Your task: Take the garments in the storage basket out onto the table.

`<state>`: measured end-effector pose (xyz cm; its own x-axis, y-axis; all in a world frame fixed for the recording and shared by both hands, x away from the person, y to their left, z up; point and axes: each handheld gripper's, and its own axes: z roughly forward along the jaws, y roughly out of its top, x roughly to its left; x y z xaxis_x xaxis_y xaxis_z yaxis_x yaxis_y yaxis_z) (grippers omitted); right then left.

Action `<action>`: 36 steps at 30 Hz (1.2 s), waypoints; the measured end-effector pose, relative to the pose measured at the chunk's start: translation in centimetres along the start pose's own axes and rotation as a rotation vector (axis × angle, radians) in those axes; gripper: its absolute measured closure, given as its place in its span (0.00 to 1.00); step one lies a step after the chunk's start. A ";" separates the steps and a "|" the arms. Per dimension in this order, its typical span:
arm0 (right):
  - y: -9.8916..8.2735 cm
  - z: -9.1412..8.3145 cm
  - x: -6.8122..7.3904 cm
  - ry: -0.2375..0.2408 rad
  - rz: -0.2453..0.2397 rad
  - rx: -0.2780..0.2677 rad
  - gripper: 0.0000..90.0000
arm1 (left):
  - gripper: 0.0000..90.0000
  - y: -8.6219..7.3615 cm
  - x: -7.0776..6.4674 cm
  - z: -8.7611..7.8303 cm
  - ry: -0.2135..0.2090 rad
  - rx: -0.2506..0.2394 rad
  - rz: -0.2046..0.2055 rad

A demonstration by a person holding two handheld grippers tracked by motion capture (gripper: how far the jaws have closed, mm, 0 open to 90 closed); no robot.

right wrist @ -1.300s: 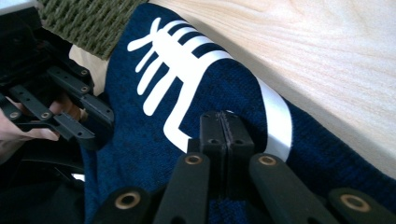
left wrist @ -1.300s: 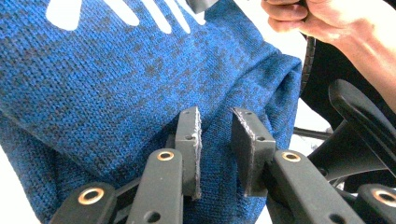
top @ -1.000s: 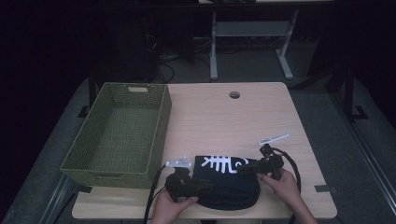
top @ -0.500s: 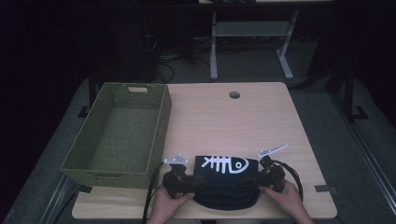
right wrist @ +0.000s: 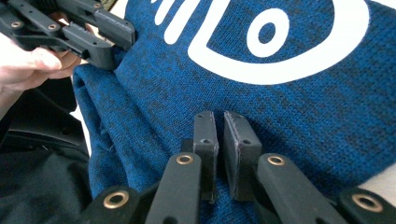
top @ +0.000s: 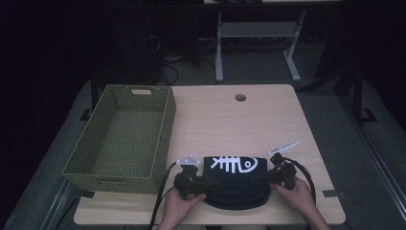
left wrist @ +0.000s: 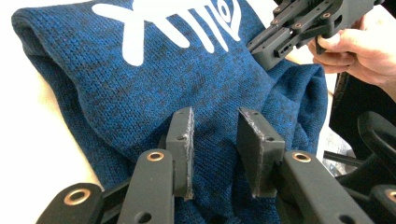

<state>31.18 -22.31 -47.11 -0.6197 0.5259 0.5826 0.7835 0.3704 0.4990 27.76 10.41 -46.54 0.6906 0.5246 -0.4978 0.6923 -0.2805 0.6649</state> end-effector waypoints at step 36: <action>-1.5 -4.1 -1.3 -0.179 0.073 -0.150 0.64 | 0.61 1.7 3.4 -1.6 0.095 -0.097 -0.149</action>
<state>30.63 -26.71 -46.00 -0.5329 0.6793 0.5045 0.8020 0.2154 0.5571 30.93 12.96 -46.24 0.5560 0.6295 -0.5427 0.7587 -0.1177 0.6407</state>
